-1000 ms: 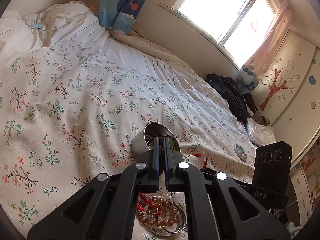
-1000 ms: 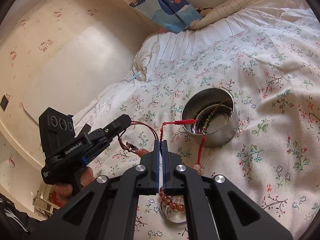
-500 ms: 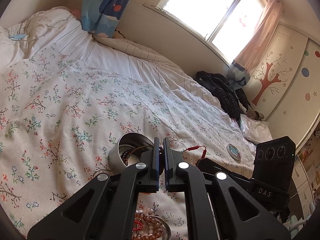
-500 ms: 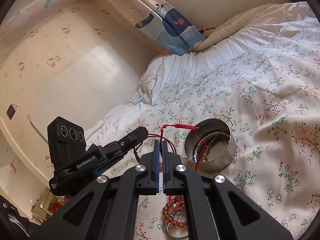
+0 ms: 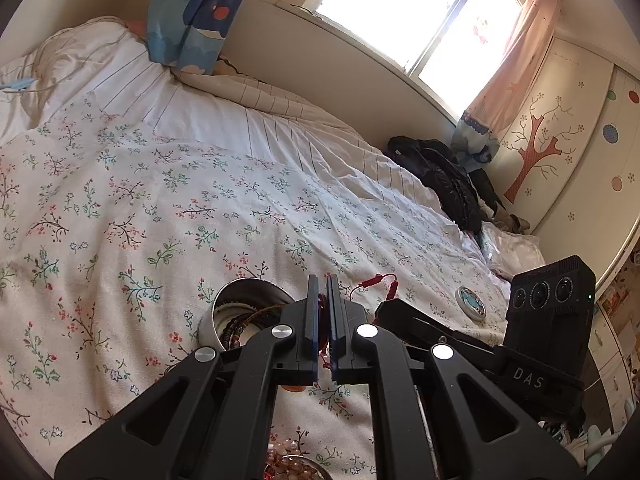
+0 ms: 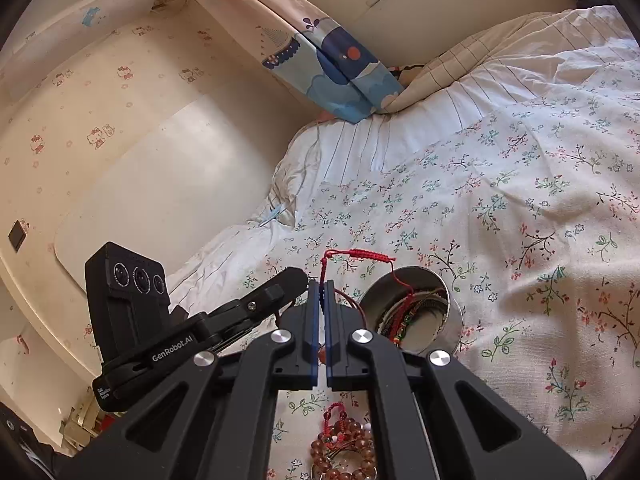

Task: Organize jewelry
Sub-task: 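Lift both bracelets over the tin and open both grippers to drop them, then move both open grippers back toward the remaining bracelet pile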

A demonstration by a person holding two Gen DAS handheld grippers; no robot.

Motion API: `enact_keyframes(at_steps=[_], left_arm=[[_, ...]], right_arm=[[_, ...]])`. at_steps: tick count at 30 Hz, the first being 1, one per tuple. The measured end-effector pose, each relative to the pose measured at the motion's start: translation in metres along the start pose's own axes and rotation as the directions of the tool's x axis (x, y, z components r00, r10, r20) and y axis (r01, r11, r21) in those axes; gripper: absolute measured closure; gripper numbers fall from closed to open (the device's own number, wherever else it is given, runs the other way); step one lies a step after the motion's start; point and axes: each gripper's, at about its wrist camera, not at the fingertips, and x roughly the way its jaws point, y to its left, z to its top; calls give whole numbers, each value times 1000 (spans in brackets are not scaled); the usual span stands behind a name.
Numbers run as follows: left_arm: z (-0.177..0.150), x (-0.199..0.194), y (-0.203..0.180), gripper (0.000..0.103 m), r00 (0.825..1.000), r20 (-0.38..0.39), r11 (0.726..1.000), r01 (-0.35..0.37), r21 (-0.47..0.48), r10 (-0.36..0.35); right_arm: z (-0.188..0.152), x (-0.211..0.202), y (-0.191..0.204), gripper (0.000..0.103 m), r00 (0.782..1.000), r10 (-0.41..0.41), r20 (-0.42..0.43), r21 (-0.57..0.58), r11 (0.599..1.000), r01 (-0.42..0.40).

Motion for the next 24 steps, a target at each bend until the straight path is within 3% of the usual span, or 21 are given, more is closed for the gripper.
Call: enact_keyframes(at_steps=[5,8,13,15,18,20,21,22,24], left_arm=[[4,20,2,99,999,-29,1000,-16,5,16],[2,33,12,95,995,-62,997,-78,-11,77],[2,27,31,78,988,-40,987,-150,-58,148],[1,23,33,66,983,-29,982,-181,-53,180],[1,18,33,54,975,-7,974,-224,-47,224],[2,15,33,53,974,3,973,-227,-52,227],[2,13,33,52,972,9,971,-232,-50,233],[2,12,32,51,971,13,971,-236,-45,237],[1,10,31,50,971,15,970,-239,-37,240]], right_arm=[[5,17,-6,100,999,-31,-32,-9,999,31],[2,36,-19,100,992,-80,-100,18,996,82],[-2,38,-30,100,987,-108,-117,40,993,113],[-3,38,-31,100,987,-111,-119,36,993,116],[-7,51,-28,99,978,-119,-172,10,992,122],[-10,61,-22,87,970,-134,-202,-30,991,130],[-12,62,-19,63,968,-151,-200,-52,988,143],[-12,62,-16,50,968,-162,-193,-71,986,151],[-12,58,-13,50,970,-167,-179,-87,984,154]])
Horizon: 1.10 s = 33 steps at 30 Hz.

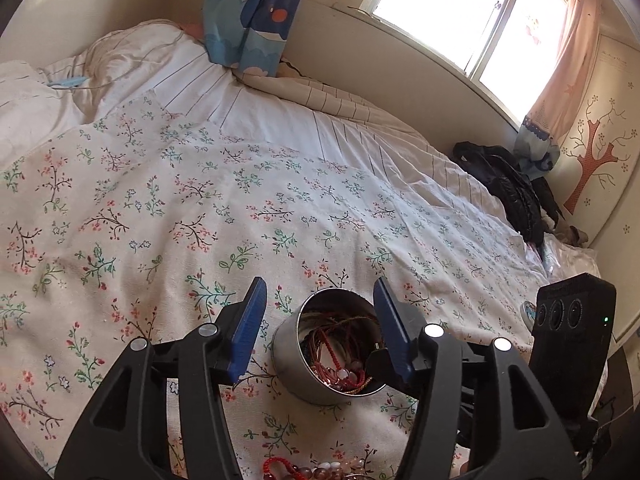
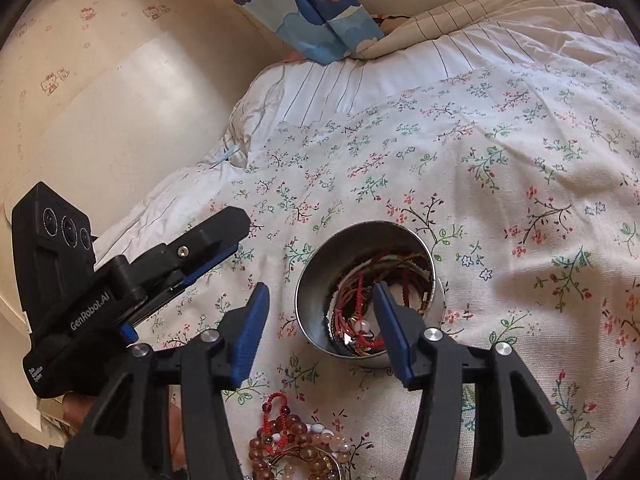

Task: Organize jewelry
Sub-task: 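Move both open grippers back toward the remaining bracelet pile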

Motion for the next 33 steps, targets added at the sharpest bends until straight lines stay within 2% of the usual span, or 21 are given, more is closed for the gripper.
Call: enact_keyframes(at_steps=[6,12,17,26,33], left_arm=[[-3,-2,-9,49,999,9,997,-43,64,42],[-6,-5,-20,45,995,34,987,-94,130,90],[-8,-7,-25,43,992,49,977,-127,171,120],[-13,-10,-29,33,985,62,966,-169,194,159],[-19,-12,-13,30,981,9,967,-193,166,194]], right_arm=[[-2,-5,-2,49,999,-44,5,-15,999,44],[-5,0,2,42,994,-106,-13,-67,992,105],[-7,0,1,39,992,-125,-18,-69,990,123],[-10,-8,-5,36,987,-159,-16,-52,986,158],[-16,-24,-10,32,979,-204,-14,-22,979,204]])
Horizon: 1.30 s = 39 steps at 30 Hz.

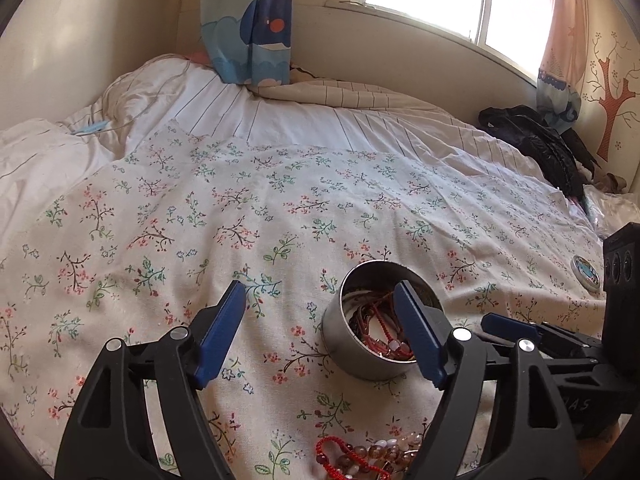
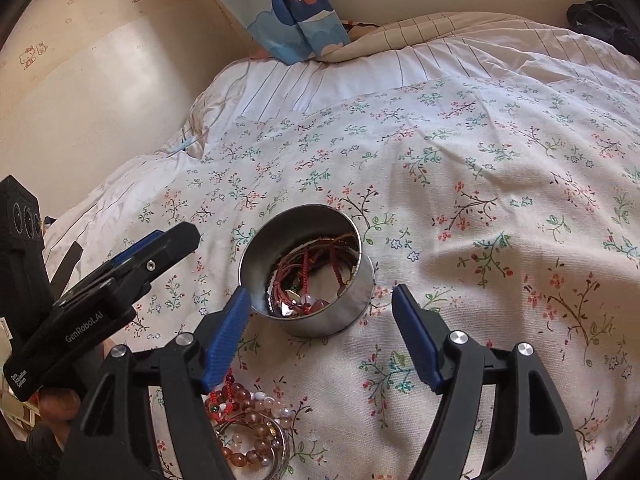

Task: Organize jewelry
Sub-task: 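Move both open grippers back toward the remaining bracelet pile, then lower the right gripper toward the amber bead bracelet while the left nears the red string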

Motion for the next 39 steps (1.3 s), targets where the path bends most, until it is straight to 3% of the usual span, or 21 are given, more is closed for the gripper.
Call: enact_keyframes(at_steps=[8,15,23,32,35,39], left_arm=[[-24,-5,17,29,996,-88,1000,-28,-10,27],[-45,-5,11,29,985,-158,996,-59,60,68],[-64,8,-9,29,965,-255,985,-17,171,61],[-69,5,-10,30,964,-265,985,10,173,37],[-75,5,-13,31,960,-250,968,-65,243,127],[-77,10,-9,45,942,-244,945,-157,288,231]], right_arm=[[-28,-14,-4,31,997,-43,-61,7,999,44],[-54,-16,12,28,991,-74,-113,-63,996,67],[-64,-4,23,27,982,-113,-154,-133,987,92],[-64,-2,20,24,978,-123,-169,-135,986,101],[-64,-2,20,21,977,-128,-168,-139,985,105],[-64,-3,19,21,978,-129,-164,-135,985,107]])
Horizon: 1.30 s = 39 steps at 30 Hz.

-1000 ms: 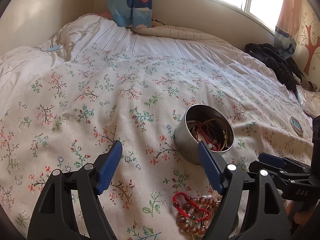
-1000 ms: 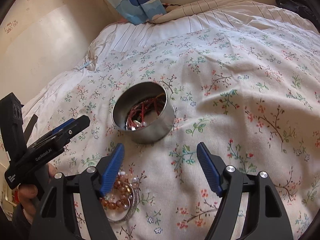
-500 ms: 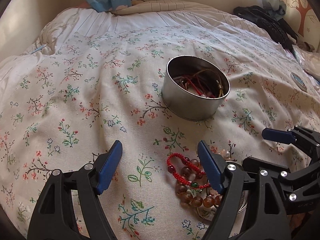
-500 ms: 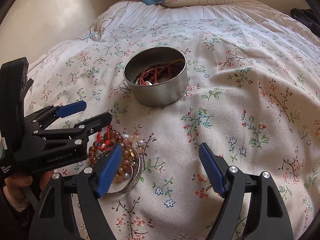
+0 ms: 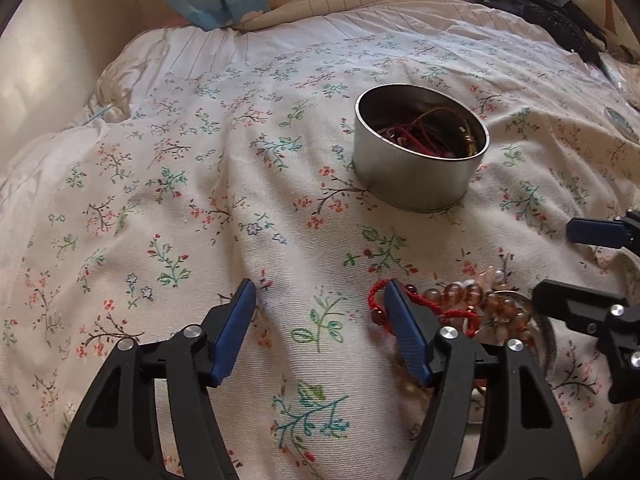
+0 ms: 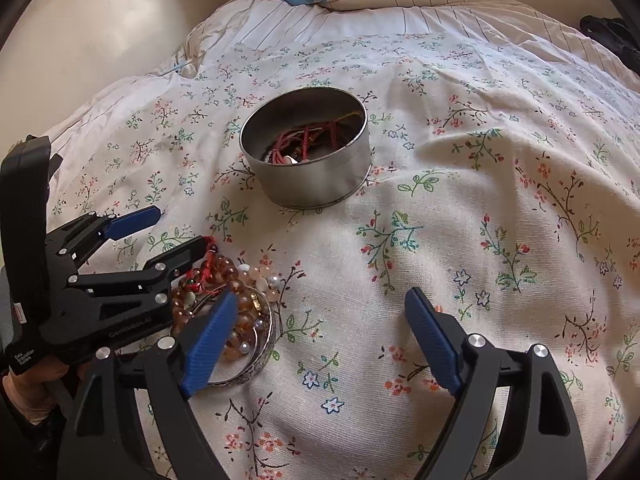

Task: Organize jewelry
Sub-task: 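Lower the right gripper toward the amber bead bracelet while the left nears the red string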

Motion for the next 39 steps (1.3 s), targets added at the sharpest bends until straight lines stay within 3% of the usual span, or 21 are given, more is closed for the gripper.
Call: enact_keyframes(at_steps=[6,7,9,11,13,17,23,25,27,29,32,36,39], left_arm=[[0,-3,7,50,999,8,999,36,-15,-35],[0,-3,4,50,1000,4,1000,30,-1,-30],[0,1,0,61,1000,-10,1000,-10,19,10],[1,2,4,63,998,-3,997,-70,15,70],[2,4,10,63,998,-15,998,-58,-15,57],[2,5,10,63,998,-15,998,-64,-5,64],[2,6,11,63,998,-17,998,-56,-12,56],[2,6,11,63,998,-17,998,-54,-9,54],[2,6,10,63,998,-17,999,-54,-8,53],[2,6,11,63,999,-17,999,-52,-8,52],[2,7,11,63,999,-18,999,-51,-9,51],[2,6,12,63,999,-16,999,-44,-16,44],[1,4,14,63,999,-8,999,-42,-18,42]], right_arm=[[0,0,8,21,1000,6,3,-35,999,-5],[0,1,11,21,1000,3,2,-48,999,-3],[2,2,18,21,1000,-4,6,-77,997,4],[5,4,24,21,1000,-7,17,-104,994,9],[10,10,32,21,1000,-15,19,-139,990,17],[18,27,44,21,993,-116,8,-206,972,115],[23,15,-7,20,977,-212,30,4,977,212],[21,9,-18,20,988,-150,36,59,987,147],[22,8,-13,20,994,-94,48,48,995,91],[22,17,-1,20,996,-91,22,-6,996,91],[22,30,6,20,981,-191,-21,-58,980,189],[21,15,-31,20,965,-263,-3,86,961,262],[18,3,-42,20,981,-190,39,136,974,183]])
